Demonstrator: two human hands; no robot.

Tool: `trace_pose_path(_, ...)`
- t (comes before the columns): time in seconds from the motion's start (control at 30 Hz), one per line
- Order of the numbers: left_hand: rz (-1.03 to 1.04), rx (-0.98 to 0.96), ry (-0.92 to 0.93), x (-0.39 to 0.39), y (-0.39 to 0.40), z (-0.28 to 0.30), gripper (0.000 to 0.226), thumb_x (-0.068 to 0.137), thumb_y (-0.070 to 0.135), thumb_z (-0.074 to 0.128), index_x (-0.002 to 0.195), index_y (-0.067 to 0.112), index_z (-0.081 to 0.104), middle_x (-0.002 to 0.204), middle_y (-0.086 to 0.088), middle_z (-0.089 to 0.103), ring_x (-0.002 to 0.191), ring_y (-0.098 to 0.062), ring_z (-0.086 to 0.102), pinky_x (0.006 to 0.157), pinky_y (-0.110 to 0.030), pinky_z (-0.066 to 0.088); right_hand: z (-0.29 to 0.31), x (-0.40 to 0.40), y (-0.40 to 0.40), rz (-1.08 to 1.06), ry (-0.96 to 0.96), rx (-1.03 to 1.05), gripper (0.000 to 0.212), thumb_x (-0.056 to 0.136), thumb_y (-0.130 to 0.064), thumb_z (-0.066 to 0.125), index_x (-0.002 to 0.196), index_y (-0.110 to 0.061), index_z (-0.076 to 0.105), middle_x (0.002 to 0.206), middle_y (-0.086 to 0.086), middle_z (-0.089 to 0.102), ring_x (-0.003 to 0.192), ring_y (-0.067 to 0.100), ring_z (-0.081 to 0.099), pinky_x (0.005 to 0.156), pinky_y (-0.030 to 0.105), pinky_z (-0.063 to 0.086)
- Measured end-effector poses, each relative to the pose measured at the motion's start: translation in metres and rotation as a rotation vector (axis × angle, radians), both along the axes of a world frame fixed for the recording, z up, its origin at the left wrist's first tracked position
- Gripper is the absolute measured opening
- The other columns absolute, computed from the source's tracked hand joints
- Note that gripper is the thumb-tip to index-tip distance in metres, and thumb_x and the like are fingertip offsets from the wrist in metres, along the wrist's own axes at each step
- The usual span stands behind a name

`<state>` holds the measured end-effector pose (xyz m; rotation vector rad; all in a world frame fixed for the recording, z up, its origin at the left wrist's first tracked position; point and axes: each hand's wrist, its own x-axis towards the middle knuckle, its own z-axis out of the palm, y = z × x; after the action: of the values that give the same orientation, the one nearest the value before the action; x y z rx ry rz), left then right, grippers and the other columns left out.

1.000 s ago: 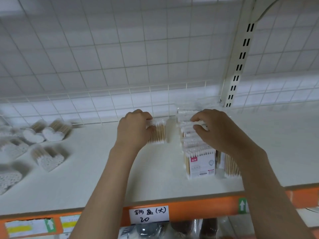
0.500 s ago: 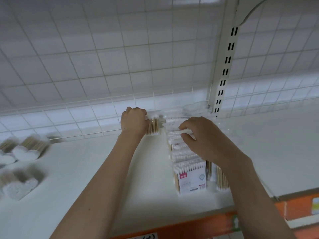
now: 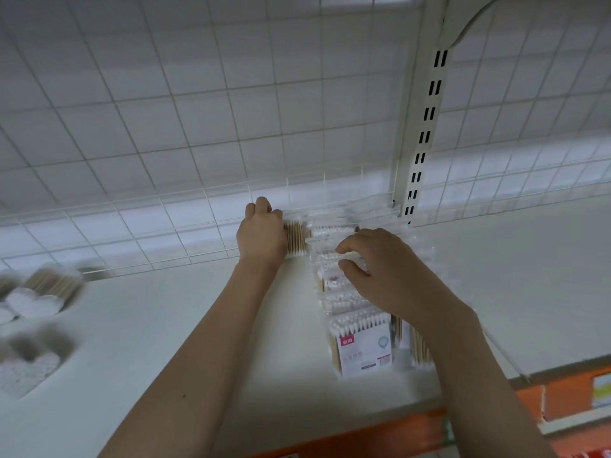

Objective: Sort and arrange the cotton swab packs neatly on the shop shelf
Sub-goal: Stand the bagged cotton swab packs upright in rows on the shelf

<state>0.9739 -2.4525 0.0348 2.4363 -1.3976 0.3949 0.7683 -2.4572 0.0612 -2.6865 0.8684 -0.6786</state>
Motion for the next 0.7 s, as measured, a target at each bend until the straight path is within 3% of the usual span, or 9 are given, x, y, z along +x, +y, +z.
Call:
trace_pose_path(0.2, -0.036, 0.015, -0.038, -0.002, 0.01, 0.003, 0.042, 0.087, 0.009, 0.051, 0.129, 0.012, 0.045, 0.125, -0.007, 0.044, 0.113, -0.025, 0.041, 0.092, -0.031, 0.033, 0.006, 0.006, 0.011, 0.029, -0.023, -0.026, 0.029, 0.095, -0.025, 0.047, 0.12, -0.016, 0.057, 0.118, -0.004, 0.059, 0.114, 0.012, 0.045, 0.083, 0.013, 0.025)
trace_pose_path(0.33, -0.038, 0.055, -0.041, -0.003, 0.037, 0.01, 0.037, 0.087, 0.013, 0.052, 0.124, 0.014, 0.049, 0.119, -0.005, 0.052, 0.11, -0.026, 0.045, 0.089, -0.032, 0.033, 0.009, 0.016, 0.023, 0.062, -0.036, -0.036, 0.029, 0.094, -0.025, 0.048, 0.121, -0.017, 0.058, 0.119, -0.005, 0.059, 0.115, 0.012, 0.044, 0.09, 0.017, 0.027)
trace_pose_path(0.53, -0.03, 0.046, 0.055, -0.002, 0.11, 0.011, 0.031, 0.092, 0.03, 0.051, 0.122, 0.022, 0.052, 0.112, 0.004, 0.06, 0.105, -0.02, 0.054, 0.088, -0.03, 0.034, 0.008, 0.047, 0.052, 0.162, -0.055, -0.045, 0.028, 0.094, -0.027, 0.048, 0.118, -0.019, 0.058, 0.116, -0.008, 0.058, 0.112, 0.009, 0.043, 0.08, 0.012, 0.023)
trace_pose_path(0.7, 0.06, 0.043, 0.085, 0.001, 0.181, 0.007, 0.033, 0.092, 0.038, 0.048, 0.124, 0.028, 0.052, 0.11, 0.009, 0.06, 0.103, -0.016, 0.055, 0.086, -0.028, 0.035, -0.004, 0.079, 0.085, 0.279, -0.046, 0.006, 0.027, 0.094, -0.029, 0.046, 0.118, -0.022, 0.057, 0.114, -0.012, 0.057, 0.112, 0.006, 0.044, 0.085, 0.012, 0.028)
